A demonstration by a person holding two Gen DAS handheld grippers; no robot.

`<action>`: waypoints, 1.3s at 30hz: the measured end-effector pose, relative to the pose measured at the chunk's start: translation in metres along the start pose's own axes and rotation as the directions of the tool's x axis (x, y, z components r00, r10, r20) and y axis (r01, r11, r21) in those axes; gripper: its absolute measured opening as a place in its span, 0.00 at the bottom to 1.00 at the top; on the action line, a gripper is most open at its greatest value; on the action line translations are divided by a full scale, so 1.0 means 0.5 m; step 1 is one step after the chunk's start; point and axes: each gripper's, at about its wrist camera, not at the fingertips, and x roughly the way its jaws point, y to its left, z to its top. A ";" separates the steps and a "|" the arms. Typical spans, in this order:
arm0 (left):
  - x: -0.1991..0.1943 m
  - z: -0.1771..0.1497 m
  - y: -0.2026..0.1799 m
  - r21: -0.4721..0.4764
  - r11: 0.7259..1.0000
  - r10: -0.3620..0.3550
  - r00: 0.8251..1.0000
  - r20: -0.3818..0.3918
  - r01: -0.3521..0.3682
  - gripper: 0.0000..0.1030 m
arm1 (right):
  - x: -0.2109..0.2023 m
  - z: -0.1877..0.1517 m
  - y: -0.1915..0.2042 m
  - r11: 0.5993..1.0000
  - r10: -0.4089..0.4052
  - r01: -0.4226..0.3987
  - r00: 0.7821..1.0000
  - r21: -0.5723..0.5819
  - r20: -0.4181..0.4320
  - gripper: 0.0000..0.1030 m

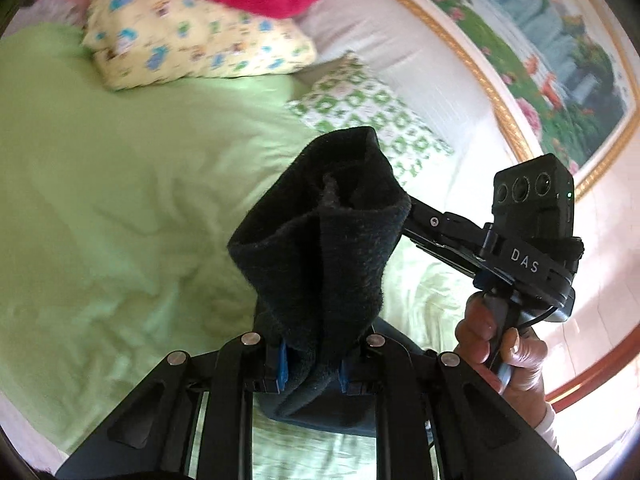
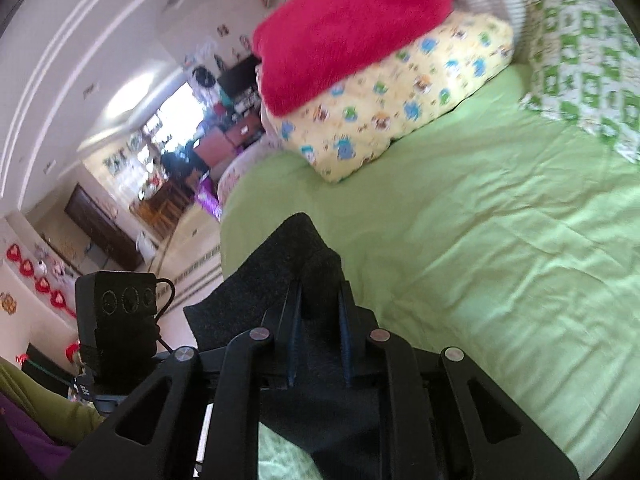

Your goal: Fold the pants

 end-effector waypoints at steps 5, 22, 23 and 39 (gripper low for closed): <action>-0.004 -0.020 -0.077 0.070 0.996 -0.049 0.999 -0.014 0.050 0.15 | -0.096 -0.037 -0.005 0.999 -0.021 0.018 0.995 0.034 0.095 0.17; 0.062 -0.143 -0.319 0.258 0.943 -0.169 0.971 -0.167 0.209 0.18 | -0.358 -0.228 -0.097 0.967 -0.112 0.018 0.926 0.256 0.360 0.17; 0.065 -0.149 -0.325 0.261 0.941 -0.172 0.970 -0.175 0.214 0.18 | -0.369 -0.241 -0.102 0.963 -0.118 0.016 0.921 0.268 0.370 0.17; 0.183 -0.249 -0.429 0.364 0.901 -0.124 0.946 -0.300 0.234 0.18 | -0.473 -0.407 -0.192 0.901 -0.193 -0.031 0.864 0.433 0.464 0.17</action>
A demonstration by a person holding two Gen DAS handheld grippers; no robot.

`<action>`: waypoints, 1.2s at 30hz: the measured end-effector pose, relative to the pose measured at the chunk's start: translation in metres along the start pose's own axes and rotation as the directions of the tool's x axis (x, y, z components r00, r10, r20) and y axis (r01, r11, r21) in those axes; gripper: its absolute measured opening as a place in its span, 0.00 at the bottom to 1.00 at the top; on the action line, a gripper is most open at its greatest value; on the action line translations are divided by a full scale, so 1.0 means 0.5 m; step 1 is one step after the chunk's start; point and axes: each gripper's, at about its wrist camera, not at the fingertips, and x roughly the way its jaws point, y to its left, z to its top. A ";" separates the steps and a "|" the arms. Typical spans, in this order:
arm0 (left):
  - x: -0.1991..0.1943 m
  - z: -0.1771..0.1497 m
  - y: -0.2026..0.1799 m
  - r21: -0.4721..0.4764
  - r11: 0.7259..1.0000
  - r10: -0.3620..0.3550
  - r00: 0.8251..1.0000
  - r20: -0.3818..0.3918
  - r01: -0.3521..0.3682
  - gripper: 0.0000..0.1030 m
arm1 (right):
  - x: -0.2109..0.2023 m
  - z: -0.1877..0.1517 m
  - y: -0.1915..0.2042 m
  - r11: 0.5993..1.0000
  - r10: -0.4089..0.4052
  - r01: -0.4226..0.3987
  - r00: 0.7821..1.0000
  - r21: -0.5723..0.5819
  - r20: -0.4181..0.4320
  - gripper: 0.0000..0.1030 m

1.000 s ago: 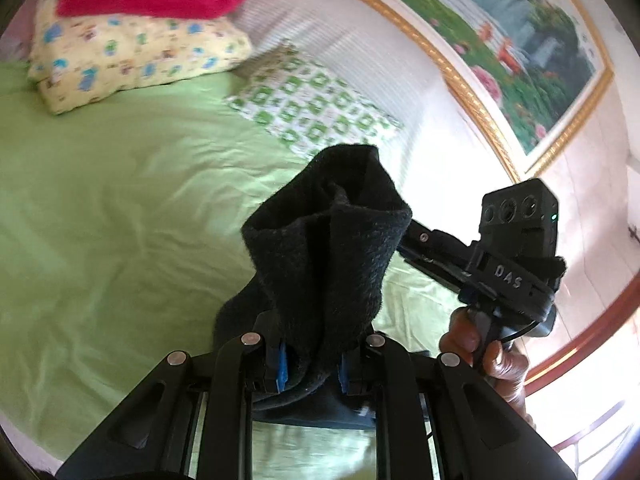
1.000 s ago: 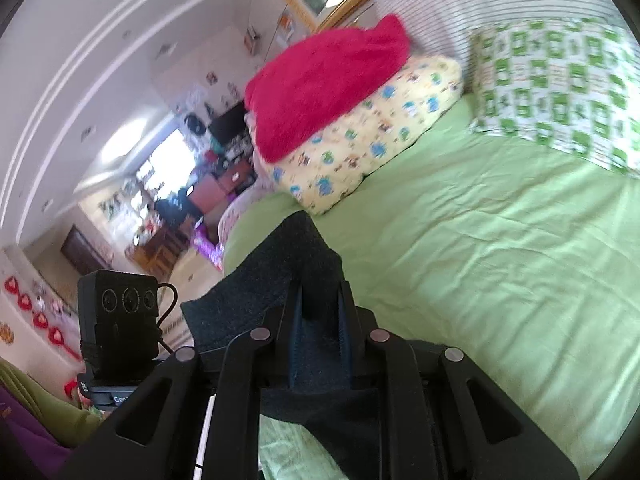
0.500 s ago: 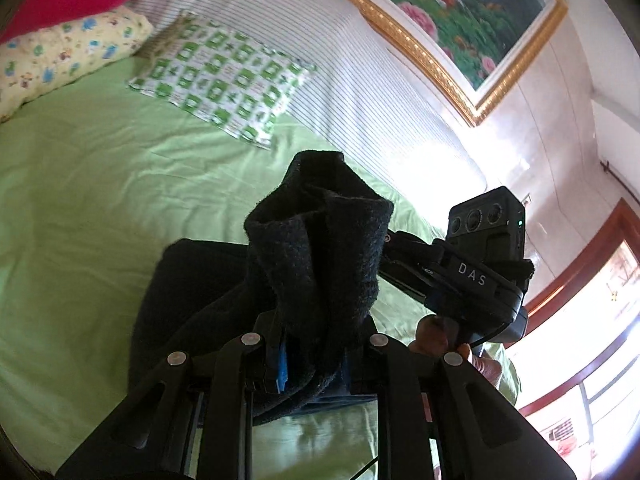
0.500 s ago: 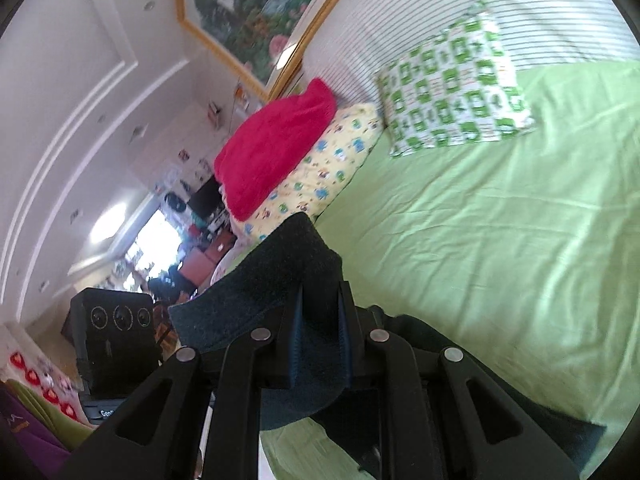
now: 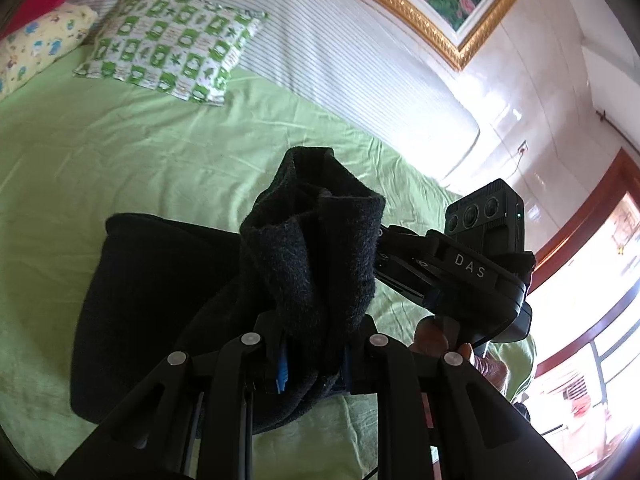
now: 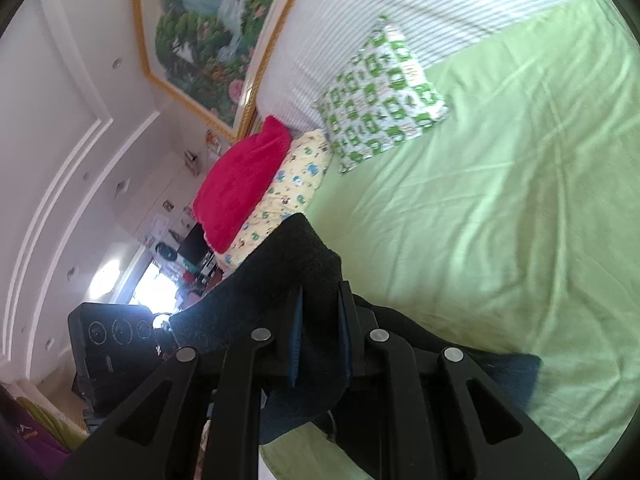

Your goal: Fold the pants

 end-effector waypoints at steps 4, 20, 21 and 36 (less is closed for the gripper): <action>0.022 -0.010 -0.010 0.014 1.000 0.012 1.000 -0.021 -0.012 0.18 | -0.019 -0.009 -0.030 0.999 -0.004 0.003 1.000 0.035 0.017 0.17; 0.060 -0.047 -0.033 0.097 0.995 0.022 0.999 -0.023 -0.020 0.36 | -0.058 -0.037 -0.078 0.987 -0.143 0.140 0.989 0.082 0.034 0.30; 0.060 -0.051 -0.035 0.103 0.995 0.019 1.000 -0.021 -0.017 0.38 | -0.068 -0.038 -0.078 0.985 -0.156 0.152 0.987 0.085 0.043 0.30; 0.011 -0.071 -0.029 0.092 0.992 -0.090 0.996 -0.018 0.091 0.74 | -0.216 -0.103 -0.019 0.929 -0.365 0.340 0.906 0.146 0.213 0.74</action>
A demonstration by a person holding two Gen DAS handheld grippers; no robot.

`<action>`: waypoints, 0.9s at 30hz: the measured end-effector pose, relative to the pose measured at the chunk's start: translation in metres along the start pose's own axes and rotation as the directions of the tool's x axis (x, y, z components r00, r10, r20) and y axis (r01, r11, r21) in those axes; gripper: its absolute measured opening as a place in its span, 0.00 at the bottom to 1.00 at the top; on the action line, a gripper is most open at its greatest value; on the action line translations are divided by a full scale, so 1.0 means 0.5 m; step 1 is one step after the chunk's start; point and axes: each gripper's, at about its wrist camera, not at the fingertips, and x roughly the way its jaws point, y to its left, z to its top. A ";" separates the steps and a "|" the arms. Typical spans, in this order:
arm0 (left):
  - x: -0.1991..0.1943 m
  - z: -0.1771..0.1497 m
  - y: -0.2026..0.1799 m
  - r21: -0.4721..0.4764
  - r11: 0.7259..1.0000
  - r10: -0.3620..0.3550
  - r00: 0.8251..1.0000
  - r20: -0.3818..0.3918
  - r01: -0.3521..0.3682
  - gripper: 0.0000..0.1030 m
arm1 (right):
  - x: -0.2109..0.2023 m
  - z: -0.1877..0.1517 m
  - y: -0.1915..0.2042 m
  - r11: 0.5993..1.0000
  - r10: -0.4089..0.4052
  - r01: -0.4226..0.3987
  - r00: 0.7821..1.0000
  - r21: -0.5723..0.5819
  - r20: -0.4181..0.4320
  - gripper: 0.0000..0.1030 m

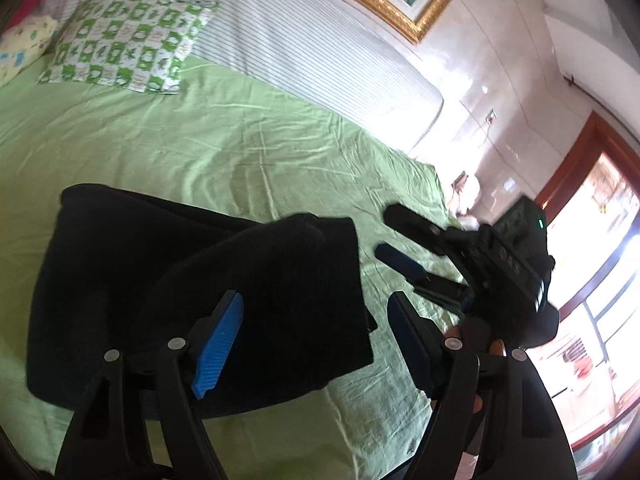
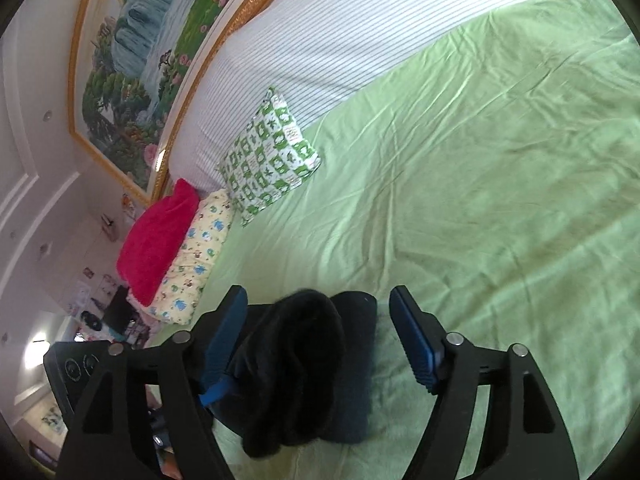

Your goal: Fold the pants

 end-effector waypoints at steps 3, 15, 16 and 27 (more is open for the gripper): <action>-0.021 0.007 0.026 -0.041 0.999 0.009 1.000 0.022 -0.008 0.75 | -0.014 -0.012 0.014 1.000 -0.024 0.025 1.000 -0.007 0.017 0.77; -0.094 0.018 0.140 -0.181 0.981 0.085 0.993 0.081 -0.069 0.76 | -0.015 -0.065 0.081 0.985 -0.164 0.164 0.986 -0.058 0.015 0.79; -0.099 0.018 0.148 -0.191 0.979 0.091 0.992 0.084 -0.074 0.76 | -0.015 -0.068 0.086 0.983 -0.171 0.171 0.985 -0.065 0.015 0.79; -0.116 0.012 0.210 -0.257 0.963 0.109 0.991 0.077 -0.086 0.76 | -0.005 -0.103 0.101 0.976 -0.204 0.202 0.979 -0.080 -0.020 0.81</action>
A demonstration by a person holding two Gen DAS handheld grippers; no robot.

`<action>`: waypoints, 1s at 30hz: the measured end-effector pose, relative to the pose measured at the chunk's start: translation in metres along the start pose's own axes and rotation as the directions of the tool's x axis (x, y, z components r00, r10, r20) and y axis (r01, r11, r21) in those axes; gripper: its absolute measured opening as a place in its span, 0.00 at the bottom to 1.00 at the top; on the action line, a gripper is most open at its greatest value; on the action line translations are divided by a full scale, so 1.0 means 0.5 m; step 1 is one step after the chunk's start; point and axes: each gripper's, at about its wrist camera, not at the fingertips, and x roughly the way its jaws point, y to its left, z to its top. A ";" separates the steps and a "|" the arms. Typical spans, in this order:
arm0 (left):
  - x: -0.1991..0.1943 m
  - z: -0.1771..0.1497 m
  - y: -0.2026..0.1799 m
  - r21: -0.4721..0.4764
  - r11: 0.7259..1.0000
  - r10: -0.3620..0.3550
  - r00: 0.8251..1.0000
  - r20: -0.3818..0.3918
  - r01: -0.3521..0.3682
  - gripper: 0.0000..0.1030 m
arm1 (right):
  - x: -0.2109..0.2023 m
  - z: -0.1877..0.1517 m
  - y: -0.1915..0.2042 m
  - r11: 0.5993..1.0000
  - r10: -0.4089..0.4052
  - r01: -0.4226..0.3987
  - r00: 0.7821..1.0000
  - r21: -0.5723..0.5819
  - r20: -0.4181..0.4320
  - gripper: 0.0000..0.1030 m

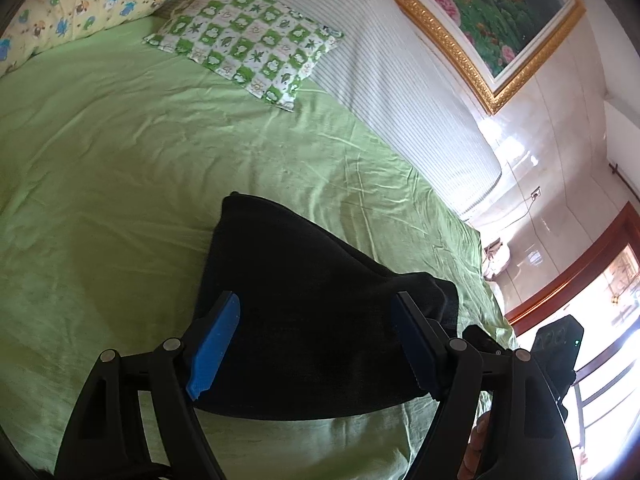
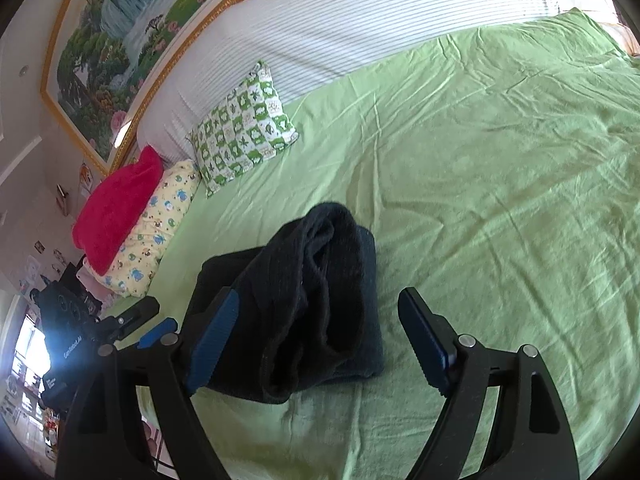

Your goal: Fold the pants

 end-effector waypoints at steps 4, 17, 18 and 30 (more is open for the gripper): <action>0.007 0.002 0.011 -0.001 1.000 0.005 1.000 -0.026 -0.005 0.77 | 0.008 -0.007 0.003 1.000 -0.003 0.003 1.000 0.000 -0.014 0.82; 0.044 0.002 0.036 0.026 0.998 0.053 0.996 -0.074 -0.051 0.79 | 0.033 -0.031 -0.006 1.000 -0.006 0.007 0.998 0.013 -0.062 0.82; 0.047 0.004 0.042 0.017 0.998 0.057 0.995 -0.077 -0.055 0.79 | 0.035 -0.032 -0.007 1.000 -0.006 0.007 0.998 0.016 -0.064 0.82; 0.108 0.009 0.082 -0.037 0.998 0.051 0.987 -0.153 -0.057 0.79 | 0.057 -0.031 -0.020 0.999 0.007 -0.003 0.996 0.043 -0.087 0.82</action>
